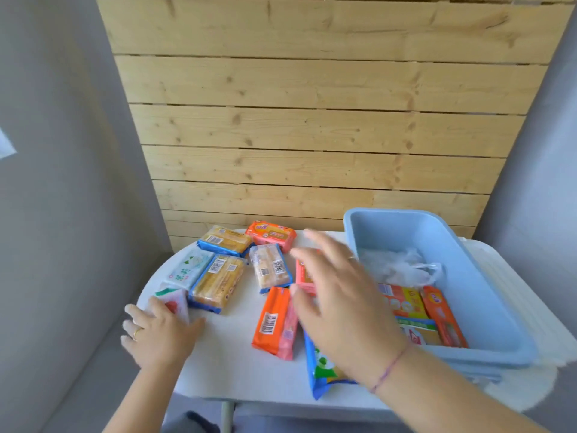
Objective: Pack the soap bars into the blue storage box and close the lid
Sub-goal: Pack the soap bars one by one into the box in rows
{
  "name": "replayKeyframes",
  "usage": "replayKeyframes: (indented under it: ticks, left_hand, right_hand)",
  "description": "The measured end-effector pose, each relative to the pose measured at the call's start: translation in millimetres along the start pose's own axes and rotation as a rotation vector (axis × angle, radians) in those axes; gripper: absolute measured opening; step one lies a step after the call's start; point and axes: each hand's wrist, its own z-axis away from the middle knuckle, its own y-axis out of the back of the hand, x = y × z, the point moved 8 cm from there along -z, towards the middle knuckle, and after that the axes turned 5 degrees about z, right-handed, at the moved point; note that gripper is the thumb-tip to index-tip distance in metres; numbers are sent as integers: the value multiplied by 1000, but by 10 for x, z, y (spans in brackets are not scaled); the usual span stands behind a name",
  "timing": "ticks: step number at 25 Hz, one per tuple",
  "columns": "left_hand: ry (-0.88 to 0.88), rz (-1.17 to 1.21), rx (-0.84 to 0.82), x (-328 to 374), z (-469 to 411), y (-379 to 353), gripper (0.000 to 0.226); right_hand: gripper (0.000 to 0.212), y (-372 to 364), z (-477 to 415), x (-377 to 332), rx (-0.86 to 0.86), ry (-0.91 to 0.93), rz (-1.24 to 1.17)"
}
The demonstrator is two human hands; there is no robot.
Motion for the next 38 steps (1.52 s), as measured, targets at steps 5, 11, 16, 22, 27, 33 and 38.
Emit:
replayKeyframes:
  ticks: [5,11,16,22,27,33,38]
  left_hand:
    - [37,234,35,-89,37,203,62]
    - [-402,727,-230,747,788,832,81]
    - [-1079,513,-323,2401,1354,723,108]
    - [-1479,142,-16,3424,1865,260,104]
    - [-1034,189,-496,3505,1237,-260,101]
    - [-883,332,-645,3298,1078,-576,86]
    - [-825,384,-666,3272,1050,-621,84]
  right_hand:
    - [42,-800,118,-183,-343,-85,-116]
    - [76,-210,-94,-91,-221,213,-125]
    - [80,229,-493,715,-335,156,0]
    - [41,305,-662,1927,-571,-281,-218]
    - [40,67,-741,2483,-507,-388,110]
    - [28,-465,-668,2564,-397,-347,207]
    - [39,-587,-692,2493,-476,-303,575]
